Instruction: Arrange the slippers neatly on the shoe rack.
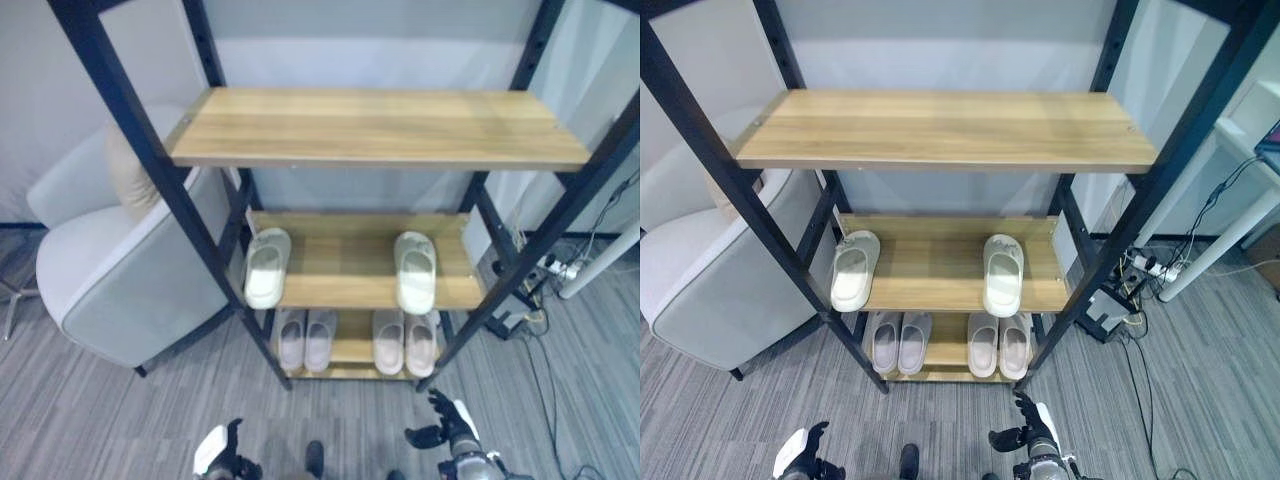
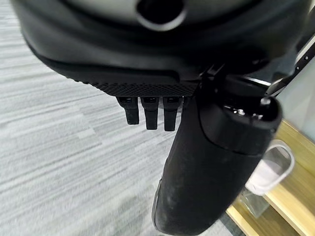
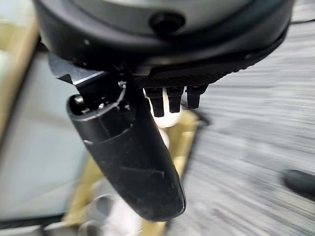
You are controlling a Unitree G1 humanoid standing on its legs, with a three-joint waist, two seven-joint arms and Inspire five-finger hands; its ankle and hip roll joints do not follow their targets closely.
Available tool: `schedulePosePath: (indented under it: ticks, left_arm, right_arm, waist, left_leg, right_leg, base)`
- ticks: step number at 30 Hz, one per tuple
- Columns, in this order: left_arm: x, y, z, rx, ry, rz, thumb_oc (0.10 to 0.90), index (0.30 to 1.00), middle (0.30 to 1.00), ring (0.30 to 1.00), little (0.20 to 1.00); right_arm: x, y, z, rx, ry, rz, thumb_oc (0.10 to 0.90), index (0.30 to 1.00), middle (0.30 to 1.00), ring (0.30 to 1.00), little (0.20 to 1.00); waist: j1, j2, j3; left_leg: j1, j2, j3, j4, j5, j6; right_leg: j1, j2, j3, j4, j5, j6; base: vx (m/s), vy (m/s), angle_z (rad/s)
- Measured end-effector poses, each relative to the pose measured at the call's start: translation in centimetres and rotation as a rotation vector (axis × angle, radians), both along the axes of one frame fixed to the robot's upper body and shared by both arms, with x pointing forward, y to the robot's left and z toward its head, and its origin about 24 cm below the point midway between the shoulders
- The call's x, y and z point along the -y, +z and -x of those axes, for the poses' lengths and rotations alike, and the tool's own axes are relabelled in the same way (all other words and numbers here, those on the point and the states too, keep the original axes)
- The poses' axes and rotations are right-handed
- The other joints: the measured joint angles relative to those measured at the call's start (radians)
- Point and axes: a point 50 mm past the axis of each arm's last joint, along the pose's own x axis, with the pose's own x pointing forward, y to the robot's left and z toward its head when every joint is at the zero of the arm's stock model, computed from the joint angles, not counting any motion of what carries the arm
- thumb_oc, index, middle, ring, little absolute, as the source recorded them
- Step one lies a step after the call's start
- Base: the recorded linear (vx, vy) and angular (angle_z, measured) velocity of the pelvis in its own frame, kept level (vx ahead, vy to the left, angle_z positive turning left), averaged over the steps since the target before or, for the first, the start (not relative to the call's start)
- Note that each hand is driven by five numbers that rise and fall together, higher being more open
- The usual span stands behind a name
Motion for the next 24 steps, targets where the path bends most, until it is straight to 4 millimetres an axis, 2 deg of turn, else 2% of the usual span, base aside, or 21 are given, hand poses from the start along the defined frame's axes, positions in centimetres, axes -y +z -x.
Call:
schedulePosePath:
  ticks: [3,5,6,7,8,9,11,12,13,15,20,23,24]
  left_arm:
    - [0.0,-0.2,0.5,-0.027,-0.007,0.012,0.8,0.9,0.9,0.9,0.9]
    - [0.4,-0.4,1.3,-0.049,-0.02,0.022,0.8,0.9,0.9,0.9,0.9]
    - [0.3,-0.5,1.5,-0.06,-0.025,0.026,0.8,0.9,0.9,0.9,0.9]
    - [0.7,-0.3,0.8,-0.034,-0.026,0.055,0.8,0.9,0.9,0.9,0.9]
    - [0.2,-0.1,0.7,-0.017,-0.01,0.06,0.8,0.9,0.9,0.9,0.9]
    - [-0.5,-0.2,1.9,-0.047,0.01,0.054,0.8,0.9,0.9,0.9,0.9]
    - [-1.4,-0.3,2.8,-0.09,0.026,0.038,0.8,0.9,0.9,0.9,0.9]
    - [-1.7,-0.4,3.2,-0.115,0.025,0.034,0.8,0.9,0.9,0.9,0.9]
    - [-1.9,-0.4,2.9,-0.118,0.02,0.042,0.8,0.9,0.9,0.9,0.9]
    - [-1.4,-0.3,1.9,-0.091,0.003,0.072,0.8,0.9,0.9,0.9,0.9]
    - [-1.0,-0.4,1.8,-0.09,0.002,0.093,0.8,0.9,0.9,0.9,0.9]
    - [-0.9,-0.5,2.1,-0.1,0.002,0.103,0.8,0.9,0.9,0.9,0.9]
    - [-0.9,-0.5,2.4,-0.106,0.013,0.106,0.8,0.9,0.9,0.9,0.9]
  right_arm:
    - [-1.4,0.4,-0.7,0.01,0.082,-0.056,0.8,0.9,0.9,0.9,0.9]
    - [-2.5,0.5,-0.6,0.004,0.141,-0.107,0.8,0.9,0.9,0.9,0.9]
    - [-2.7,1.0,-0.9,0.0,0.179,-0.125,0.8,0.9,0.9,0.9,0.9]
    - [-2.0,4.1,-1.1,0.079,0.323,-0.137,0.8,0.9,0.9,0.9,0.9]
    - [-0.3,7.8,-1.1,0.188,0.436,-0.116,0.8,0.9,0.9,0.9,0.9]
    - [1.2,14.1,-0.2,0.349,0.617,-0.114,0.8,0.9,0.9,0.9,0.9]
    - [1.8,17.4,-0.7,0.423,0.715,-0.098,0.8,0.9,0.9,0.9,0.9]
    - [2.1,19.0,-0.8,0.408,0.818,-0.062,0.8,0.9,0.9,0.9,0.9]
    - [2.6,19.8,-1.1,0.388,0.875,-0.039,0.8,0.9,0.9,0.9,0.9]
    - [2.7,19.5,-1.1,0.321,0.897,-0.075,0.8,0.9,0.9,0.9,0.9]
    - [2.1,20.8,-1.4,0.384,0.899,-0.159,0.8,0.9,0.9,0.9,0.9]
    - [2.5,21.7,-2.1,0.482,0.821,-0.14,0.8,0.9,0.9,0.9,0.9]
    - [2.7,22.4,-2.7,0.544,0.807,-0.071,0.8,0.9,0.9,0.9,0.9]
  waist:
    - [0.002,-0.005,-0.015]
    - [0.005,0.007,-0.033]
    - [-0.004,0.004,-0.039]
    - [0.001,0.009,-0.039]
    - [-0.001,0.005,-0.036]
    - [-0.015,0.003,-0.041]
    - [-0.054,-0.017,-0.043]
    - [-0.078,-0.025,-0.046]
    - [-0.088,-0.035,-0.045]
    - [-0.083,-0.049,-0.049]
    - [-0.087,-0.023,-0.045]
    - [-0.086,-0.016,-0.046]
    - [-0.085,-0.018,-0.046]
  left_leg:
    - [0.002,0.007,-0.002,-0.005,0.001,-0.001]
    - [0.016,0.014,-0.011,-0.005,0.055,0.001]
    - [0.021,0.014,-0.018,-0.003,0.055,0.001]
    - [0.013,0.003,-0.031,-0.004,0.054,-0.001]
    - [0.014,0.003,-0.029,-0.002,0.062,0.0]
    - [0.026,-0.002,-0.017,-0.003,0.057,0.006]
    - [0.037,0.0,-0.015,-0.003,0.054,0.002]
    - [0.037,0.002,-0.014,-0.003,0.052,0.001]
    - [0.035,0.005,-0.014,-0.003,0.051,0.0]
    - [0.036,0.01,-0.012,-0.007,0.037,-0.011]
    - [0.027,0.012,0.0,-0.007,0.031,-0.007]
    - [0.02,0.012,-0.001,-0.007,0.032,-0.006]
    - [0.02,0.012,-0.001,-0.007,0.033,-0.003]
  right_leg:
    - [0.033,0.01,-0.015,-0.055,0.031,-0.015]
    - [0.059,0.02,-0.021,-0.07,0.034,-0.006]
    - [0.07,0.02,-0.027,-0.068,0.031,-0.006]
    - [0.065,0.013,-0.043,-0.066,0.024,-0.005]
    - [0.063,0.01,-0.042,-0.063,0.026,-0.006]
    - [0.068,0.003,-0.028,-0.062,0.023,-0.002]
    - [0.081,0.006,-0.024,-0.062,0.018,0.004]
    - [0.08,0.007,-0.022,-0.062,0.018,0.003]
    - [0.079,0.009,-0.021,-0.062,0.018,0.003]
    - [0.078,0.014,-0.016,-0.064,0.01,0.003]
    - [0.06,0.014,0.0,-0.069,0.01,0.003]
    - [0.053,0.015,-0.002,-0.069,0.011,0.004]
    - [0.053,0.015,-0.002,-0.069,0.011,0.004]
  base:
    - [0.03,-0.087,0.1]
    - [0.03,-0.077,0.08]
    - [0.03,-0.078,0.27]
    - [0.01,-0.066,0.3]
    - [0.0,-0.091,0.04]
    - [-0.03,-0.049,-0.21]
    - [-0.01,-0.027,-0.15]
    - [0.01,-0.01,-0.03]
    - [0.03,-0.01,-0.05]
    - [0.04,-0.006,-0.04]
    - [0.03,0.006,-0.08]
    - [0.01,0.007,0.0]
    - [0.03,0.025,0.02]
